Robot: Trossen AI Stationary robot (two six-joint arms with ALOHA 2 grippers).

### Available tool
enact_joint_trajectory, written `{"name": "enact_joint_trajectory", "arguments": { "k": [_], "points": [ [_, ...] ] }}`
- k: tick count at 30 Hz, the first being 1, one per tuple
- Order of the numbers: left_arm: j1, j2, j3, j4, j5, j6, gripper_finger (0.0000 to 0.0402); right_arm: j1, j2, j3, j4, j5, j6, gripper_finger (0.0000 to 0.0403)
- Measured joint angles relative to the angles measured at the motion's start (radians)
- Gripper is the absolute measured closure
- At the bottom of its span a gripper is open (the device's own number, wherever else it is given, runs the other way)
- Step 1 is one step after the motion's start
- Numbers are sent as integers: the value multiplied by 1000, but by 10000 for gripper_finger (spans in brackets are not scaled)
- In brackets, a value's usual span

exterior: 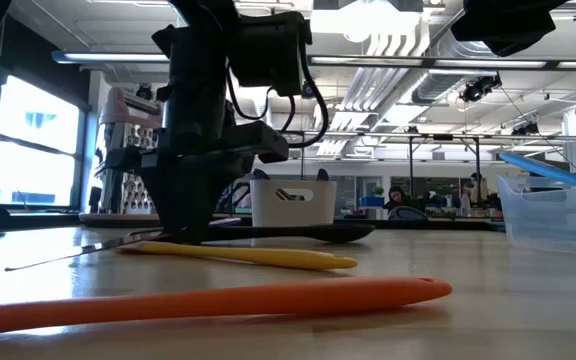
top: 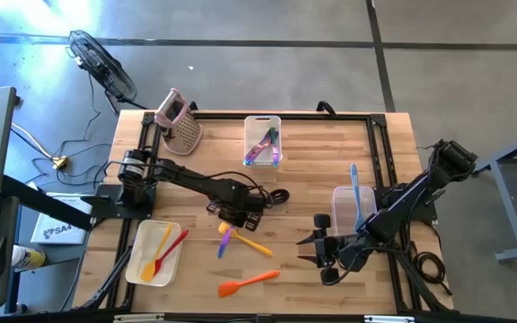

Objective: Pick & Place Kitchen Items
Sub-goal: Put the blue table knife into the top white bin

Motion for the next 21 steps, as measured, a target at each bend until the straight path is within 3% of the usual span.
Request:
{"name": "enact_joint_trajectory", "arguments": {
  "k": [10,21],
  "points": [
    [0,2,-2,-4,-5,7,368,0,0,0,0,0,0,245],
    [-2,3,6,-13,12,37,370,0,0,0,0,0,0,245]
  ]
}}
